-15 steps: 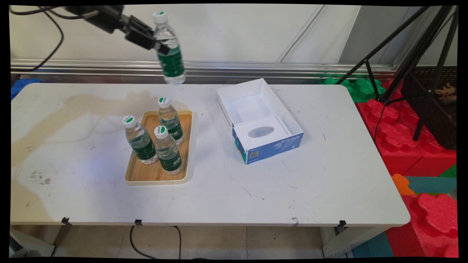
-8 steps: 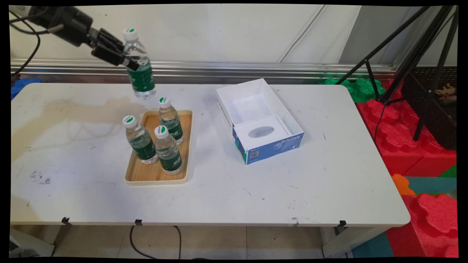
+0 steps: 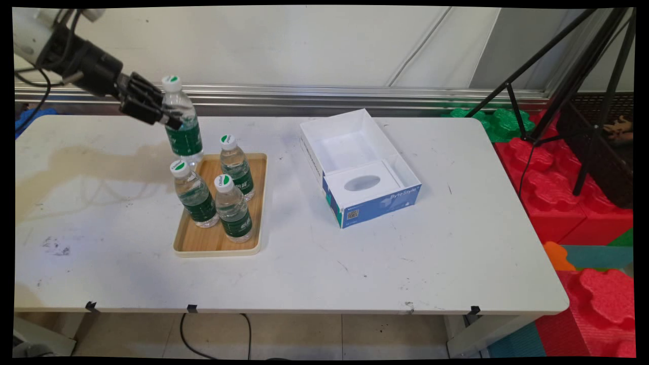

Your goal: Place the picked object on the tray

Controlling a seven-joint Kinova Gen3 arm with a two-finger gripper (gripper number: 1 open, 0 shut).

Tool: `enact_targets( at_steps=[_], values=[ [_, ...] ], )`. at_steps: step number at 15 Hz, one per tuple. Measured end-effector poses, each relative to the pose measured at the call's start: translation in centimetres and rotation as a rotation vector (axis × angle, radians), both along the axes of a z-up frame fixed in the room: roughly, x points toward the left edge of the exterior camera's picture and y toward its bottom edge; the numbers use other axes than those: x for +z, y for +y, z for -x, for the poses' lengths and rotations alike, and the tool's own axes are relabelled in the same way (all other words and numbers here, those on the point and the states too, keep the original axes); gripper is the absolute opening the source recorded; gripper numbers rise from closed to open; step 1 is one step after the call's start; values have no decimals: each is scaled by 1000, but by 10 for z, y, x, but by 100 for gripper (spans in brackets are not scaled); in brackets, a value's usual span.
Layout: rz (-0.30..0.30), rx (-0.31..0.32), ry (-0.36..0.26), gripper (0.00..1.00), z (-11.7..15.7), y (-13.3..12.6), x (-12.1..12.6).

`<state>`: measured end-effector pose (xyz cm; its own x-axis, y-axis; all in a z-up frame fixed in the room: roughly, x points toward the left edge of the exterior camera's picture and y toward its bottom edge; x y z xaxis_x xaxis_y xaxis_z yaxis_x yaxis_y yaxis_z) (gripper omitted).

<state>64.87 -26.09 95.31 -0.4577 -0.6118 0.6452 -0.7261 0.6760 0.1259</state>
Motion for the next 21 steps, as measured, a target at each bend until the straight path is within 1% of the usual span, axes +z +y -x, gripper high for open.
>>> enact_targets(
  at_steps=[3,8,12,16,21],
  values=[
    [-10,-7,-11,0,-2,2,-24],
    [-9,-10,-24,0,-5,0,-50],
    [4,-10,-32,0,-8,-7,-69],
    [28,-5,-24,0,-10,-18,-89],
    [53,-17,-7,0,-10,-28,-104]
  ],
)
